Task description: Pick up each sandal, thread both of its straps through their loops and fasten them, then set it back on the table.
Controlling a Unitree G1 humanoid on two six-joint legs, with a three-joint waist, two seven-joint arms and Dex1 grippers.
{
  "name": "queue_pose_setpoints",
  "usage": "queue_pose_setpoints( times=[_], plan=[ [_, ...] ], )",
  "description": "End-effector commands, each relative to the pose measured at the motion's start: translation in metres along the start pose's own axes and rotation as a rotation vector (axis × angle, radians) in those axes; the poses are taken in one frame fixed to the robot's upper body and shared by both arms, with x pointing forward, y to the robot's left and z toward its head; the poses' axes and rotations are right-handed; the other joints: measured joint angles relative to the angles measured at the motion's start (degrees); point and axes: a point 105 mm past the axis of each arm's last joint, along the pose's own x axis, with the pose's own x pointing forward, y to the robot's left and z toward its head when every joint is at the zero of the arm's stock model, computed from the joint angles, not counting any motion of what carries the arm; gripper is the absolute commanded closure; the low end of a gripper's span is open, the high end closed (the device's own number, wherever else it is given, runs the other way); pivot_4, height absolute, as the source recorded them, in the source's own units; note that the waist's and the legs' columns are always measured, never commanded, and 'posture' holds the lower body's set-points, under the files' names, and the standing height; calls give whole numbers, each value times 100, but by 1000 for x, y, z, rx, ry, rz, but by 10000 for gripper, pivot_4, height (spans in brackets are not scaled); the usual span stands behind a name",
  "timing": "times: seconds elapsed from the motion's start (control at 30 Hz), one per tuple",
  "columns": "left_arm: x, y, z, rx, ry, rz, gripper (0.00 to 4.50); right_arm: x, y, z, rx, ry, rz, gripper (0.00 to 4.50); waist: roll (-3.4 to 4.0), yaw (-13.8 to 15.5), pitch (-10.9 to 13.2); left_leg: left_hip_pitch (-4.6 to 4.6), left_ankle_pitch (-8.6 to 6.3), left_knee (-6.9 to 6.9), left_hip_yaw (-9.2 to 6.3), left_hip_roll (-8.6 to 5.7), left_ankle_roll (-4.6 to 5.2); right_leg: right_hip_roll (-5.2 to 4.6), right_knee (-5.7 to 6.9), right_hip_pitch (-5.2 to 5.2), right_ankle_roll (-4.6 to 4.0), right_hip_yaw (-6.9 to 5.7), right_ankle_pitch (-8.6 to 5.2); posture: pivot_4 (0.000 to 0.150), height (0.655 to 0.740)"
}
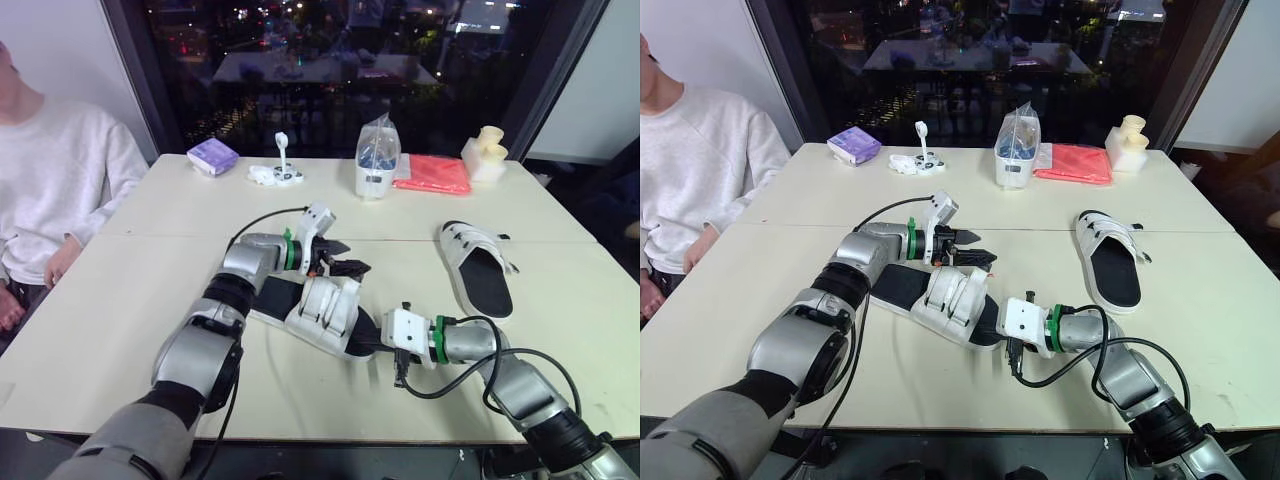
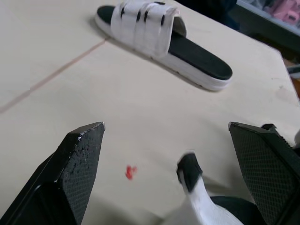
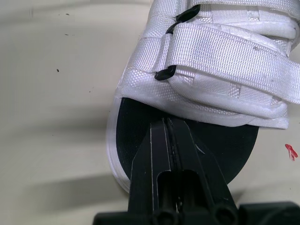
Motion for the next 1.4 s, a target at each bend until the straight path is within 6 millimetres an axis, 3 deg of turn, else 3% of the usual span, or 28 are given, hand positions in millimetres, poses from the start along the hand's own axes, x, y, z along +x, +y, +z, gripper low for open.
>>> queue_pose_setpoints(
  times=[0.03,0.37,0.47,0.7,0.8,0.93,1.27,1.4],
  plan=[
    [1,-6,2,77,46,-68,990,3,21,-32,77,119,65,45000,0,0,0,0,0,0,0,0,0,0,0,0,0,0,0,1500,7400],
    [1,-14,-3,169,108,-160,990,4,19,-32,67,124,56,45000,0,-4,0,-1,0,0,0,1,0,-1,-1,-3,0,-1,0,1500,7400],
    [1,-15,-3,189,112,-173,9709,4,18,-32,67,123,49,45000,0,-4,0,-1,0,0,0,1,0,-2,-1,-3,0,-1,0,1500,7400],
    [1,-17,-2,228,124,-200,44690,3,16,-33,66,127,41,45000,0,-7,0,-2,-1,0,0,1,1,-1,0,-4,0,-1,0,1500,7400],
    [-1,-17,3,246,104,-203,44690,3,16,-33,67,127,37,45000,0,-11,0,-2,-1,0,0,1,1,-1,0,-4,0,-1,0,1500,7400],
    [-6,-18,27,151,-26,-224,44690,3,16,-33,69,127,30,45000,-1,-13,1,-4,0,0,-1,2,2,-1,0,-6,0,-1,0,1500,7400],
    [-14,-13,33,104,-90,-208,44690,2,15,-34,71,130,28,45000,-2,-13,2,-5,0,0,0,2,2,0,2,-8,0,-1,0,1500,7400],
    [-22,-27,43,65,-141,-336,44690,2,15,-34,72,130,28,45000,-2,-23,2,-5,0,1,1,1,2,1,3,-8,0,-1,0,1500,7400]
  ],
)
